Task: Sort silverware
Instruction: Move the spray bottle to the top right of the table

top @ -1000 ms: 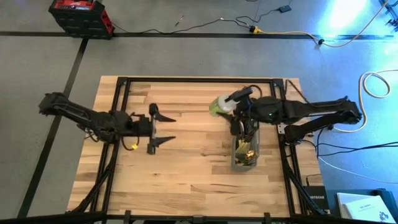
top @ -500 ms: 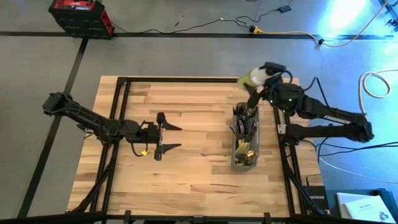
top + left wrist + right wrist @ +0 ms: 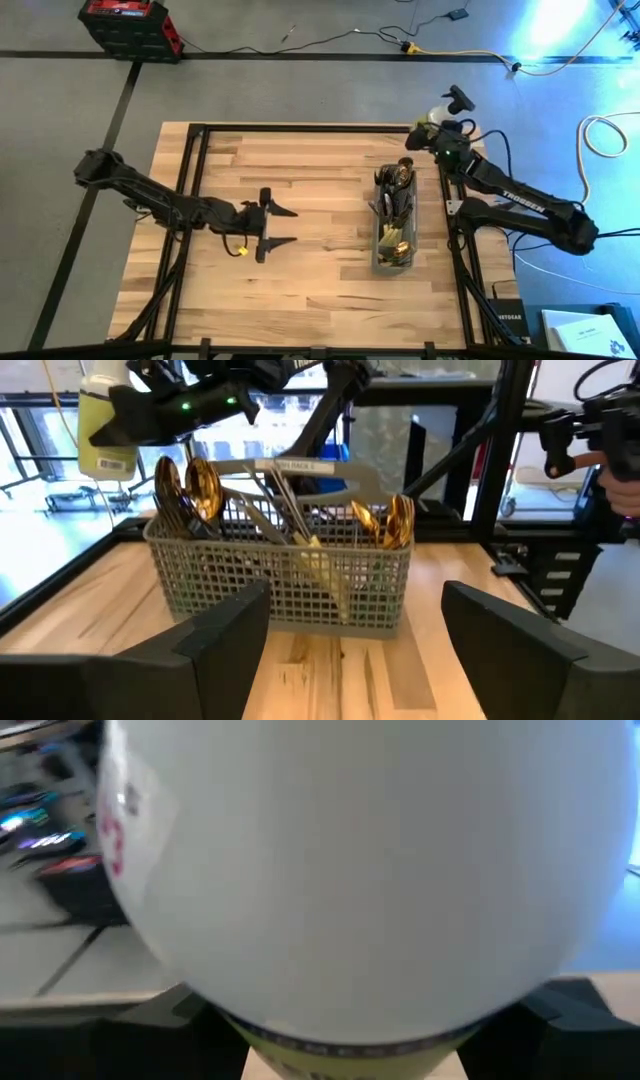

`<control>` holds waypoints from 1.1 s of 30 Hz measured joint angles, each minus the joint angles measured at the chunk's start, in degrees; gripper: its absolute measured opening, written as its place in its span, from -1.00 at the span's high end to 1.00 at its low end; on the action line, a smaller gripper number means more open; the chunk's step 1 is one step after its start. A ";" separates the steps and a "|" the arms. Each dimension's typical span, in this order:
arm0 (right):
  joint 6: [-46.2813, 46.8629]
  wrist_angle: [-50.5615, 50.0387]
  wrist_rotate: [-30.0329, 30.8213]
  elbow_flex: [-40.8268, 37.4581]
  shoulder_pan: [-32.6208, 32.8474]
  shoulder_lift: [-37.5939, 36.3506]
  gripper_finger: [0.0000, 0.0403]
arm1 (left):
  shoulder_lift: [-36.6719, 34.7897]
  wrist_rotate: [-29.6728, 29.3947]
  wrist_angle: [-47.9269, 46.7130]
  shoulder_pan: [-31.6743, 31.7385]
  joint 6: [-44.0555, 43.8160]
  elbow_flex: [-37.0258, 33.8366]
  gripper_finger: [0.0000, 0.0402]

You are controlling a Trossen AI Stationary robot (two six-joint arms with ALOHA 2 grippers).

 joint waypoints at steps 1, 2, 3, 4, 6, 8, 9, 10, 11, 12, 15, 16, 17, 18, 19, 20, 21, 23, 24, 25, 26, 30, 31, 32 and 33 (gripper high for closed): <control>0.73 0.07 0.46 -0.92 -0.82 -0.01 -0.25 | 0.45 0.01 0.11 0.00 -0.02 0.00 -0.40; 1.72 -0.12 0.72 -1.82 -1.52 -0.01 -0.25 | 0.72 0.02 0.15 0.00 -0.10 0.00 -0.40; 2.74 -0.23 0.75 -2.70 -2.14 0.04 -0.25 | 1.06 0.00 0.21 0.00 -0.21 0.00 -0.40; 3.50 0.07 0.71 -3.53 -2.63 0.05 -0.25 | 1.33 0.00 0.39 0.00 -0.38 0.00 -0.40; 4.47 1.94 0.25 -5.36 -3.07 0.05 -0.25 | 1.78 0.00 0.51 0.00 -0.69 0.00 -0.40; 4.50 2.27 0.78 -6.76 -3.06 0.05 -0.25 | 2.07 0.00 0.68 0.00 -1.13 0.00 -0.40; 4.52 1.87 1.69 -7.44 -3.01 0.05 -0.25 | 2.09 0.00 0.58 0.00 -1.32 0.00 -0.40; 4.52 1.59 2.63 -8.14 -3.00 0.05 -0.25 | 2.09 0.00 0.62 0.00 -1.42 0.00 -0.40; 4.54 1.36 3.32 -8.83 -3.02 0.05 -0.25 | 2.06 0.00 0.78 0.00 -1.47 0.00 -0.40; 4.60 1.11 3.86 -9.48 -3.04 0.05 -0.25 | 2.06 0.00 0.78 0.00 -1.45 0.02 -0.40; 5.89 0.75 4.45 -11.05 -3.02 0.05 -0.25 | 2.06 0.00 1.00 0.00 -1.32 0.02 -0.40; 6.16 0.89 4.86 -11.63 -3.02 0.05 -0.25 | 2.06 0.00 1.06 0.05 -1.32 0.02 -0.40; 6.41 0.90 5.43 -12.20 -3.00 0.05 -0.25 | 2.06 0.00 1.06 0.14 -1.32 0.02 -0.40; 6.91 0.85 6.07 -12.73 -3.00 0.05 -0.25 | 2.06 0.00 1.05 0.23 -1.32 0.02 -0.40; 7.51 0.84 7.04 -13.20 -3.00 0.06 -0.25 | 2.06 0.00 1.03 0.22 -1.32 0.02 -0.40; 8.00 1.09 7.77 -13.68 -3.02 0.05 -0.25 | 2.06 -0.01 1.09 0.24 -1.32 0.02 -0.40; 8.53 1.16 8.05 -14.04 -3.02 0.08 -0.25 | 2.06 -0.03 1.12 0.24 -1.32 0.02 -0.40; 8.94 1.33 8.03 -14.52 -3.06 0.70 -0.25 | 2.06 -0.01 1.06 0.23 -1.31 0.02 -0.40; 8.96 1.41 8.05 -14.54 -3.04 1.29 -0.25 | 2.06 0.00 1.09 0.24 -1.32 0.02 -0.40; 8.98 1.69 8.05 -14.54 -3.04 1.99 -0.25 | 2.06 0.00 1.09 0.22 -1.30 0.02 -0.40; 8.98 2.36 8.10 -14.54 -3.04 2.93 -0.25 | 2.06 0.00 1.13 0.22 -1.29 0.02 -0.40; 9.05 7.41 5.95 -14.54 -4.42 8.31 -0.25 | 2.06 -0.01 1.11 0.24 -1.29 0.02 -0.40; 8.97 8.95 4.84 -14.54 -5.07 10.14 -0.25 | 2.06 -0.01 1.12 0.24 -1.29 0.02 -0.40; 8.72 10.47 3.65 -14.54 -5.81 11.95 -0.25 | 2.06 -0.02 1.09 0.23 -1.29 0.02 -0.40; 7.94 12.24 2.28 -14.54 -6.71 13.82 -0.25 | 2.06 0.00 1.08 0.22 -1.29 0.02 -0.40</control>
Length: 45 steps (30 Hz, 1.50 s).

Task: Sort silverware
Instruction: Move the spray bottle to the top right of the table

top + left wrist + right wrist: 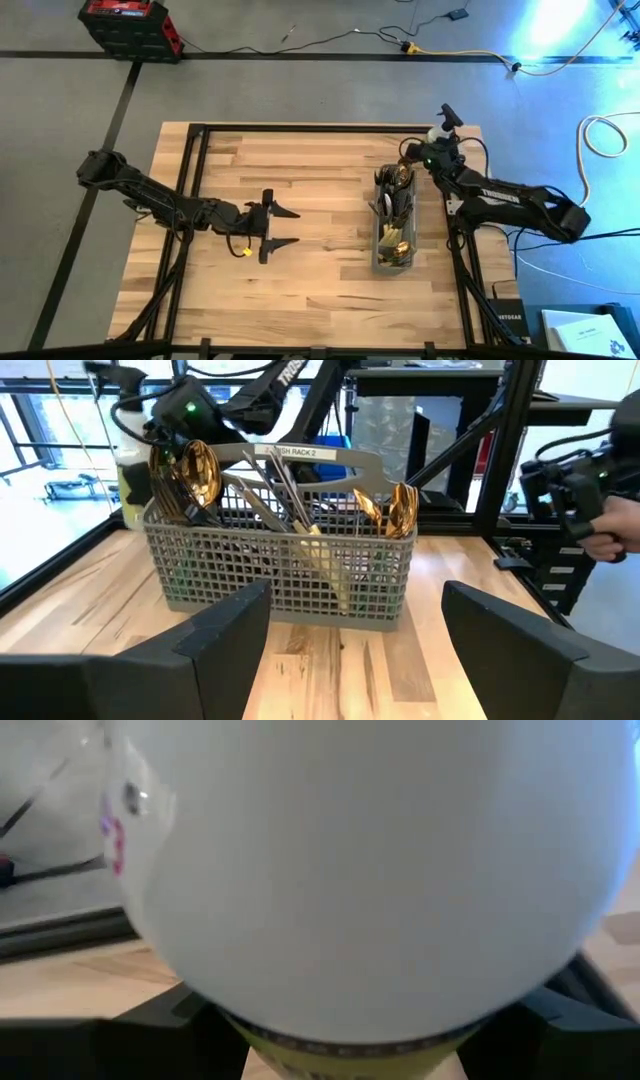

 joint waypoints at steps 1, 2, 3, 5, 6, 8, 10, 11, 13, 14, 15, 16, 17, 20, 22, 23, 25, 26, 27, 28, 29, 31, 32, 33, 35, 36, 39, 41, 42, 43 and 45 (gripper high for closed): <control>-0.65 1.70 -1.09 0.09 -1.07 1.93 -0.25 | 0.00 0.00 0.01 0.00 0.00 0.00 -0.40; -1.36 2.60 -2.22 0.30 -2.12 3.83 -0.25 | 0.00 0.00 0.01 0.00 0.00 0.00 -0.40; -1.84 3.10 -3.17 0.55 -3.14 5.64 -0.25 | 0.00 -0.01 0.01 0.00 0.00 0.00 -0.40; -2.25 3.96 -5.22 1.16 -5.02 9.03 -0.25 | 0.00 -0.01 -0.07 0.01 0.02 0.00 -0.40; -3.01 4.78 -6.36 1.55 -5.80 10.62 -0.25 | -0.02 0.00 -0.04 0.00 0.06 0.00 -0.40; -4.41 6.63 -7.58 2.41 -7.04 13.37 -0.25 | -0.02 -0.02 -0.06 0.00 0.24 0.00 -0.40; -3.95 6.85 -5.88 3.01 -7.09 14.81 -0.25 | -0.02 -0.02 -0.06 0.00 0.28 0.00 -0.40; -3.55 6.88 -5.19 3.13 -7.11 15.23 -0.25 | -0.02 0.00 -0.04 0.00 0.27 0.00 -0.40; -3.46 6.82 -4.85 3.14 -7.11 15.28 -0.25 | -0.04 -0.01 -0.06 0.02 0.24 0.00 -0.40; -3.46 6.83 -4.85 3.17 -7.11 15.28 -0.25 | -0.04 -0.02 -0.06 0.01 0.24 0.02 -0.40; -3.46 6.69 -4.87 3.17 -7.11 15.28 -0.25 | -0.04 -0.01 -0.08 0.00 0.24 0.02 -0.40; -3.46 6.59 -4.87 3.17 -7.11 15.28 -0.25 | -0.05 0.00 -0.07 0.00 0.24 0.02 -0.40; -3.41 6.60 -4.87 3.17 -7.11 15.28 -0.25 | -0.07 0.00 -0.08 0.00 0.24 0.02 -0.40; -3.18 6.62 -4.87 3.17 -7.11 15.28 -0.26 | -0.07 -0.01 -0.08 0.02 0.24 0.02 -0.40; -3.18 6.62 -4.89 3.17 -7.07 15.28 -0.28 | -0.07 -0.02 -0.08 0.02 0.24 0.02 -0.40; -3.18 6.62 -4.93 3.17 -7.06 15.28 -0.29 | -0.07 0.00 -0.10 0.00 0.24 0.02 -0.40; -3.14 6.73 -5.02 3.17 -7.06 15.28 -0.33 | -0.07 0.00 -0.14 0.02 0.24 0.02 -0.40; -3.09 6.80 -5.06 3.17 -6.97 15.28 -0.35 | -0.07 -0.02 -0.13 0.01 0.24 0.02 -0.40; -3.02 6.84 -5.03 3.17 -6.62 15.26 -0.35 | -0.07 -0.01 -0.14 0.00 0.24 0.02 -0.40; -3.00 6.84 -4.98 3.17 -6.42 15.24 -0.36 | -0.07 -0.01 -0.14 0.00 0.23 0.02 -0.40; -3.00 6.81 -4.96 3.17 -6.30 15.24 -0.36 | -0.07 -0.01 -0.16 0.01 0.24 0.02 -0.40; -2.98 6.75 -4.98 3.17 -6.34 15.24 -0.36 | -0.07 0.00 -0.14 0.00 0.22 0.02 -0.40; -2.98 6.73 -4.96 3.17 -6.36 15.24 -0.37 | -0.07 -0.01 -0.14 0.00 0.22 0.02 -0.40; -2.98 6.70 -4.96 3.17 -6.36 15.24 -0.37 | -0.07 -0.02 -0.17 0.02 0.17 0.02 -0.40; -3.22 6.49 -4.98 3.17 -6.34 15.24 -0.39 | -0.07 -0.02 -0.17 0.00 0.07 0.02 -0.40; -3.27 6.47 -4.98 3.16 -6.34 15.24 -0.41 | -0.07 0.00 -0.17 0.00 0.07 0.02 -0.40; -3.30 6.53 -5.58 3.14 -6.31 14.84 -0.49 | -0.07 -0.02 -0.17 0.01 0.06 0.02 -0.40; -3.15 6.60 -6.07 3.12 -6.30 14.36 -0.54 | -0.07 -0.01 -0.17 0.00 0.06 0.02 -0.40; -3.11 6.81 -6.16 3.14 -6.30 14.24 -0.57 | -0.07 -0.01 -0.17 0.00 0.04 0.02 -0.40; -3.08 6.91 -6.34 3.14 -6.28 14.17 -0.59 | -0.07 0.00 -0.17 0.00 0.06 0.02 -0.40; -3.01 6.81 -6.30 3.14 -5.60 14.15 -0.62 | -0.07 0.00 -0.19 0.00 0.04 0.02 -0.40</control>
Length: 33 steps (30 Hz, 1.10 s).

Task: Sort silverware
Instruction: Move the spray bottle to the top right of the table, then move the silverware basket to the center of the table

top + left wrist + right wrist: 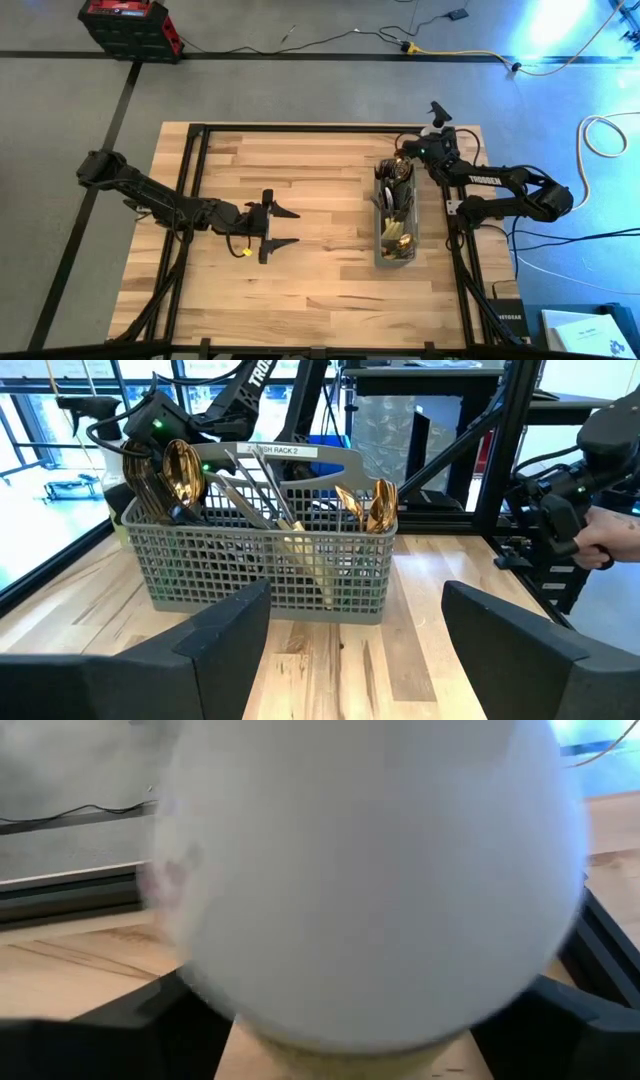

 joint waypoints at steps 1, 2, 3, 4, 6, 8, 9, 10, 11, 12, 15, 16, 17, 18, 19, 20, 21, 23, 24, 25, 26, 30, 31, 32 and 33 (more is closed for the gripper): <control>-0.16 -0.11 0.02 -0.01 0.30 0.00 -0.64 | 0.00 0.00 -0.02 0.00 0.00 0.00 -0.40; -0.28 -0.09 0.02 -0.01 0.48 0.00 -0.67 | 0.00 0.00 -0.02 0.00 0.00 0.00 -0.40; -0.36 -0.09 -0.04 -0.01 0.49 0.00 -0.69 | 0.00 0.00 -0.02 0.00 0.00 0.00 -0.40; -0.39 -0.09 -0.09 -0.01 0.52 0.00 -0.72 | 0.00 0.00 -0.02 0.00 0.00 0.00 -0.40; -0.41 -0.19 -0.19 -0.01 0.52 -0.22 -0.78 | 0.00 0.00 -0.02 0.00 0.00 0.00 -0.40; -0.41 -0.30 -0.54 -0.04 0.52 -0.81 -0.83 | 0.00 0.00 -0.02 0.00 0.00 0.00 -0.40; -0.43 -0.35 -0.83 -0.04 0.50 -1.13 -0.85 | 0.00 0.00 -0.02 0.00 0.00 0.00 -0.40; -0.54 -0.61 -1.17 -0.04 0.50 -1.57 -0.87 | 0.00 0.00 -0.02 0.00 0.00 0.00 -0.40; -0.75 -0.97 -1.30 -0.06 0.52 -2.10 -0.89 | 0.00 0.00 -0.02 0.00 0.00 0.00 -0.40; -0.94 -1.39 -1.57 -0.06 0.52 -2.74 -0.91 | 0.00 0.00 -0.02 0.00 0.00 0.00 -0.40; -1.54 -2.10 -1.66 -0.08 0.54 -4.90 -0.94 | 0.00 0.00 -0.02 0.00 -0.01 0.00 -0.40; -1.54 -2.23 -1.64 -0.08 0.81 -5.69 -0.94 | 0.00 0.00 -0.02 0.00 -0.02 0.00 -0.40; -1.54 -2.53 -1.57 -0.08 1.04 -6.51 -0.95 | 0.00 0.00 -0.04 0.00 -0.02 0.00 -0.40; -1.53 -3.19 -1.40 -0.08 1.36 -7.50 -0.95 | 0.00 0.00 -0.04 0.00 -0.02 0.00 -0.40; -1.53 -3.93 -1.09 -0.08 1.68 -8.46 -0.95 | 0.00 0.00 -0.04 0.00 -0.05 0.00 -0.40; -1.53 -4.83 -1.03 -0.08 2.03 -9.39 -0.95 | 0.00 0.00 -0.04 0.00 -0.10 0.00 -0.40; -1.55 -5.96 -1.01 -0.08 2.35 -10.29 -0.95 | 0.00 0.00 -0.08 0.00 -0.12 0.00 -0.40; -1.70 -8.39 -0.43 -0.10 2.99 -12.24 -0.95 | 0.00 0.00 -0.31 -0.07 -0.15 0.00 -0.40; -1.59 -9.95 0.52 -0.10 3.60 -13.24 -0.95 | 0.00 0.00 -0.40 -0.07 -0.17 0.00 -0.40; -0.85 -12.07 1.45 -0.10 4.33 -14.27 -0.95 | 0.00 0.00 -0.41 -0.07 -0.20 0.00 -0.40; -0.11 -14.38 2.24 -0.10 5.03 -15.36 -0.95 | 0.00 0.00 -0.44 -0.07 -0.22 0.00 -0.40; 1.91 -19.66 6.42 -0.15 9.45 -20.22 -0.95 | 0.00 0.00 -0.44 -0.07 -0.29 0.00 -0.40; 2.31 -20.41 7.26 -0.18 10.87 -21.46 -0.95 | 0.00 0.00 -0.44 -0.07 -0.28 0.00 -0.40; 2.46 -20.59 7.89 -0.21 12.29 -22.74 -0.95 | 0.00 0.00 -0.44 -0.07 -0.28 0.00 -0.40; 2.70 -20.45 8.40 -0.17 13.65 -24.01 -0.95 | 0.00 0.00 -0.44 -0.07 -0.33 0.00 -0.40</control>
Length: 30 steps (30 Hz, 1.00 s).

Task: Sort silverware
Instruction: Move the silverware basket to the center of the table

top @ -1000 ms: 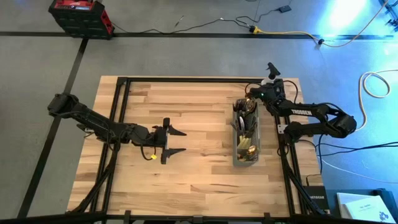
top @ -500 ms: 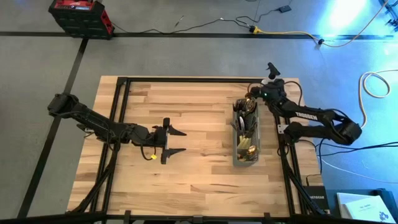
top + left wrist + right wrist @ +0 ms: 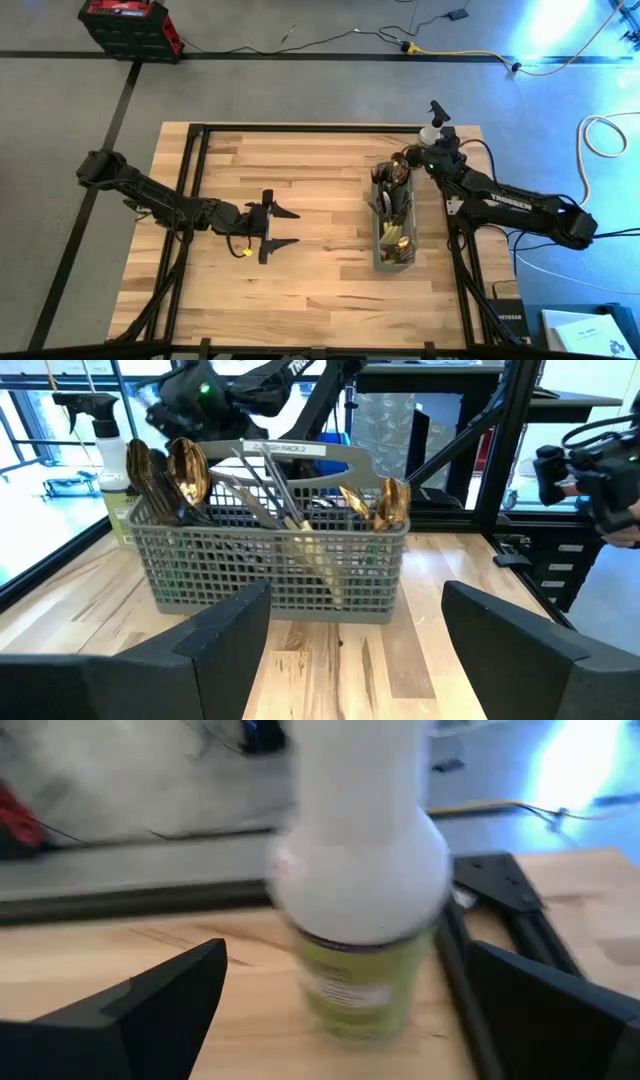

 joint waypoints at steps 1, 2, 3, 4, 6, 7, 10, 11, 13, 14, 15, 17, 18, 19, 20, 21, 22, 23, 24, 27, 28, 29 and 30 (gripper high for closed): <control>0.27 -0.07 0.83 0.08 1.24 -1.21 -0.95 | 0.00 0.00 0.00 0.00 -0.05 0.00 -0.40; 0.87 -0.79 1.63 0.13 2.31 -2.37 -0.95 | 0.00 0.00 0.01 0.00 -0.08 0.00 -0.40; 1.51 -1.99 2.28 0.13 3.29 -3.42 -0.95 | 0.00 0.00 0.00 0.00 -0.10 0.00 -0.40; 2.07 -3.10 2.68 0.13 4.16 -4.36 -0.95 | 0.00 0.00 0.00 0.00 -0.13 0.00 -0.40; 3.25 -5.04 3.91 0.13 5.73 -6.14 -0.95 | 0.00 0.00 0.00 0.00 -0.13 0.00 -0.40; 3.86 -5.96 4.19 0.13 6.46 -6.85 -0.95 | 0.00 0.00 0.00 0.00 -0.13 0.00 -0.40; 5.14 -7.57 5.04 0.11 8.87 -8.94 -0.95 | 0.00 0.00 0.00 0.00 -0.13 0.00 -0.40; 5.51 -7.34 5.18 0.11 9.69 -9.64 -0.95 | 0.00 0.00 -0.04 0.00 -0.13 0.00 -0.40; 5.78 -7.42 6.27 0.39 11.35 -10.94 -0.95 | 0.00 0.00 -0.11 0.00 -0.13 0.00 -0.40; 5.75 -7.51 7.34 0.92 12.16 -11.39 -0.94 | 0.00 0.00 -0.12 0.00 -0.13 0.00 -0.40; 5.71 -7.44 7.95 1.56 12.94 -11.84 -0.93 | 0.00 0.00 -0.13 0.00 -0.13 0.00 -0.40; 5.23 -7.59 8.78 2.86 14.45 -12.48 -0.91 | 0.00 0.00 -0.13 0.00 -0.13 0.00 -0.40; 4.88 -7.84 9.08 3.79 15.27 -12.56 -0.89 | 0.00 0.00 -0.15 0.00 -0.13 0.00 -0.40; 4.69 -8.12 9.45 4.70 16.17 -12.56 -0.88 | 0.00 0.00 -0.17 0.00 -0.13 0.00 -0.40; 4.48 -8.67 10.26 5.60 17.12 -12.58 -0.87 | 0.00 0.00 -0.17 0.00 -0.13 0.00 -0.40; 4.41 -9.58 11.11 6.49 18.09 -12.58 -0.86 | 0.00 0.00 -0.20 0.00 -0.13 0.00 -0.40; 4.37 -10.62 11.92 7.35 19.04 -12.56 -0.86 | 0.00 0.00 -0.20 0.00 -0.13 0.00 -0.40; 4.38 -11.75 12.65 8.24 19.97 -12.56 -0.86 | 0.00 0.00 -0.24 0.00 -0.13 0.00 -0.40; 4.51 -12.76 13.21 9.07 20.83 -12.56 -0.86 | 0.00 0.00 -0.24 0.00 -0.13 0.00 -0.40; 5.88 -16.04 14.84 11.32 23.77 -12.56 -0.86 | 0.00 0.00 -0.49 0.00 -0.13 0.00 -0.40; 6.15 -17.04 15.75 11.99 24.82 -12.56 -0.86 | 0.00 0.00 -0.62 0.00 -0.14 0.00 -0.40; 6.51 -17.92 16.69 12.61 25.87 -12.53 -0.86 | 0.00 0.00 -0.73 0.00 -0.15 0.00 -0.40; 7.14 -18.68 17.59 13.12 26.91 -12.56 -0.86 | 0.00 0.00 -0.74 0.00 -0.15 0.00 -0.40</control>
